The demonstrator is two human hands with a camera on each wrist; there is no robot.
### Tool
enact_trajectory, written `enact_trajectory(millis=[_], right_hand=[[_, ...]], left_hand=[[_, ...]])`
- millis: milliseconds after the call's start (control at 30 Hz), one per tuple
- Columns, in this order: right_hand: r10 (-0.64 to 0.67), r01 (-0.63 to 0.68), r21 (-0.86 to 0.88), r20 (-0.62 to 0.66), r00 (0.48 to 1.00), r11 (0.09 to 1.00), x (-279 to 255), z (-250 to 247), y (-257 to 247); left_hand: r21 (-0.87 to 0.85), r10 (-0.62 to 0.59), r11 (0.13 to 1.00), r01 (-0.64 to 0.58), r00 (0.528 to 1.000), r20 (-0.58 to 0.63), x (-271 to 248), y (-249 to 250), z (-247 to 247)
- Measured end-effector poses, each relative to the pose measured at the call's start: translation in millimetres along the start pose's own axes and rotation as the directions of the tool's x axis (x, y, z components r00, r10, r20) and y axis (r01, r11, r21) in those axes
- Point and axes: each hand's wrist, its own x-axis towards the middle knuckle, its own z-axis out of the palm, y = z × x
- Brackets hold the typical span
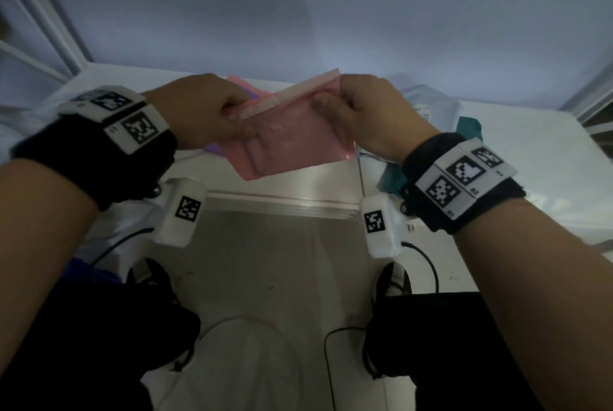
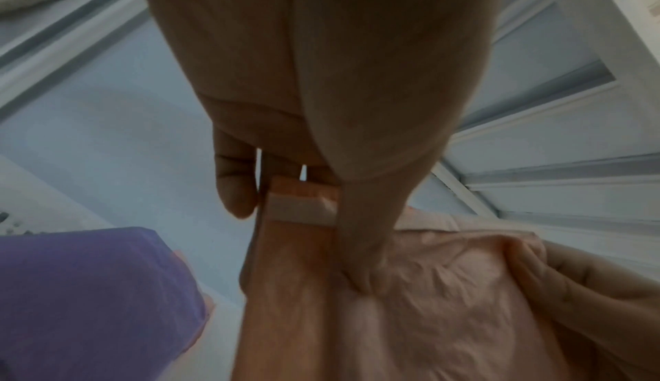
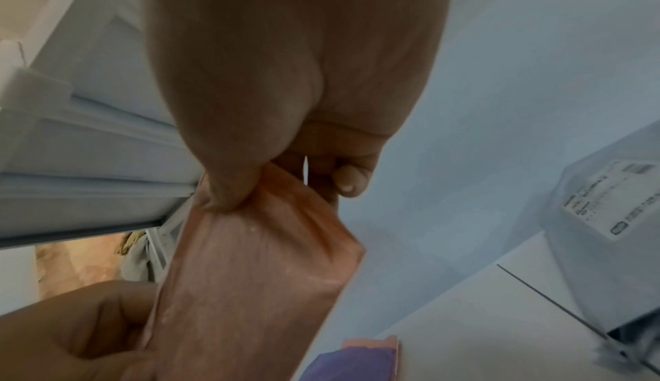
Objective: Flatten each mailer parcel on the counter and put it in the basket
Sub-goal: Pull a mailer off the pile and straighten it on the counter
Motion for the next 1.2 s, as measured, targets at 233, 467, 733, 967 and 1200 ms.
enact_trajectory(millis=[233, 467, 733, 967, 1200], right_hand=[[0.066, -0.055, 0.083, -0.13, 0.989, 0.995, -1, -7, 17], [0.142, -0.151, 0.27, 0.055, 0.988, 0.951, -3, -9, 24], [0.377, -0.271, 0.545, -0.09, 0.922, 0.794, -1, -3, 15], [0.51, -0.33, 0.586, -0.169, 0.843, 0.74, 4, 11, 4], [0.518, -0.394, 0.433, -0.217, 0.827, 0.811, 6, 18, 12]], left_hand=[[-0.156, -0.05, 0.987, 0.026, 0.987, -0.151, -1, -7, -17], [-0.601, -0.231, 0.797, 0.065, 0.952, -0.203, 3, 1, 4], [-0.808, -0.482, 0.57, 0.148, 0.857, -0.183, 22, 22, 22], [-0.69, -0.536, 0.698, 0.192, 0.779, -0.325, 34, 34, 32], [-0.609, -0.476, 0.776, 0.166, 0.787, -0.392, 33, 33, 31]])
